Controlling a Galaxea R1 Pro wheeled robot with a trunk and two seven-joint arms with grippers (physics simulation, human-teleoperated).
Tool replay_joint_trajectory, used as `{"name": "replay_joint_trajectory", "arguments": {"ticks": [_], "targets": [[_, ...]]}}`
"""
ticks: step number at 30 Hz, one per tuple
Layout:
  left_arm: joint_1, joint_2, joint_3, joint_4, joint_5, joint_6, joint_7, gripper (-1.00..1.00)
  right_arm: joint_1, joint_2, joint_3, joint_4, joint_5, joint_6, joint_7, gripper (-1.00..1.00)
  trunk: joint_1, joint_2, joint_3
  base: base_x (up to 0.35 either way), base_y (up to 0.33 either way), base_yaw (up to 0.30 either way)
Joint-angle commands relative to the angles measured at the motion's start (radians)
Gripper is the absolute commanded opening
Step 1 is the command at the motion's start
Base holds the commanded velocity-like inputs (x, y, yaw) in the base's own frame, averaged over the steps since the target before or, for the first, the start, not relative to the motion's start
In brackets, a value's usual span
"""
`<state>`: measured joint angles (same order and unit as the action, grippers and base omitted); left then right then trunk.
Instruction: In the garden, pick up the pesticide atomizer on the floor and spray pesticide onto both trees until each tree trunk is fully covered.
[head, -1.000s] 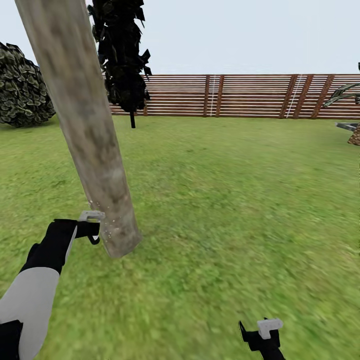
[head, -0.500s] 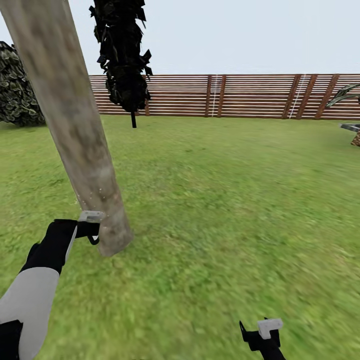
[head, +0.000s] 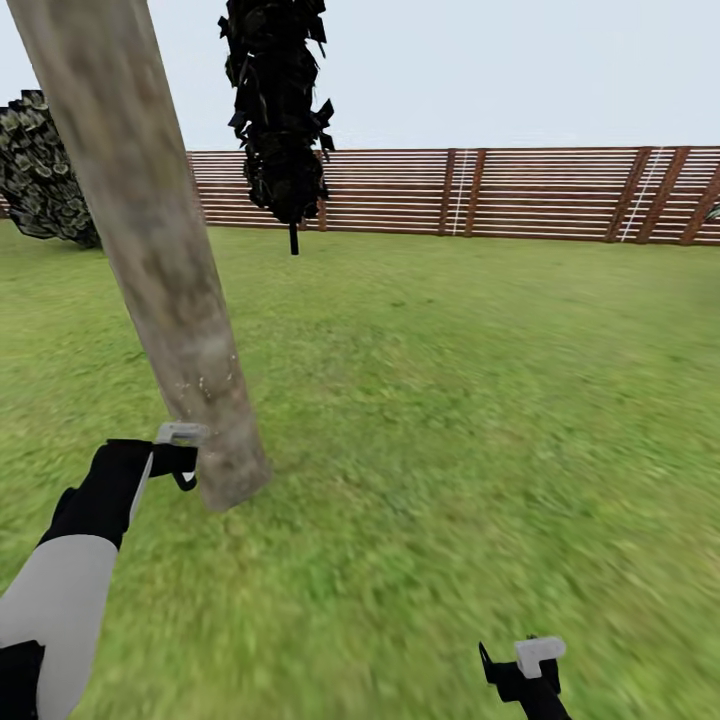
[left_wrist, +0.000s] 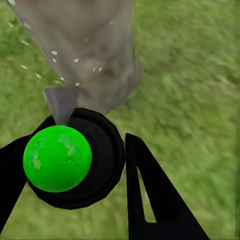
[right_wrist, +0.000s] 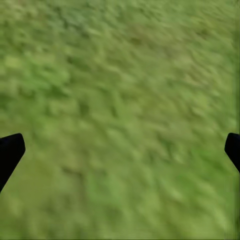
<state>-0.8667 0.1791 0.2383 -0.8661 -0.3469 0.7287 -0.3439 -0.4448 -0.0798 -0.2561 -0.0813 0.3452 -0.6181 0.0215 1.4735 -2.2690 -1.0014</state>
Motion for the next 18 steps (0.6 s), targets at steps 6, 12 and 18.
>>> {"name": "replay_joint_trajectory", "arguments": {"ticks": [6,12,18], "targets": [[0.000,0.002,0.000,0.002,0.000,0.000,0.008,-1.00,0.000,0.000,0.000,0.000,0.000,0.000,0.000,1.00,0.000,0.000,0.000,0.242,-0.184,0.001],[0.002,0.005,0.001,0.007,0.000,0.000,0.014,-1.00,0.000,0.000,0.000,0.000,0.000,0.000,0.000,1.00,0.000,0.000,0.000,0.201,-0.210,0.077],[0.025,0.011,0.005,0.011,0.000,-0.001,0.016,-1.00,0.000,0.001,0.000,0.000,0.000,0.000,0.000,1.00,0.000,0.000,0.000,0.052,-0.262,0.262]]}}
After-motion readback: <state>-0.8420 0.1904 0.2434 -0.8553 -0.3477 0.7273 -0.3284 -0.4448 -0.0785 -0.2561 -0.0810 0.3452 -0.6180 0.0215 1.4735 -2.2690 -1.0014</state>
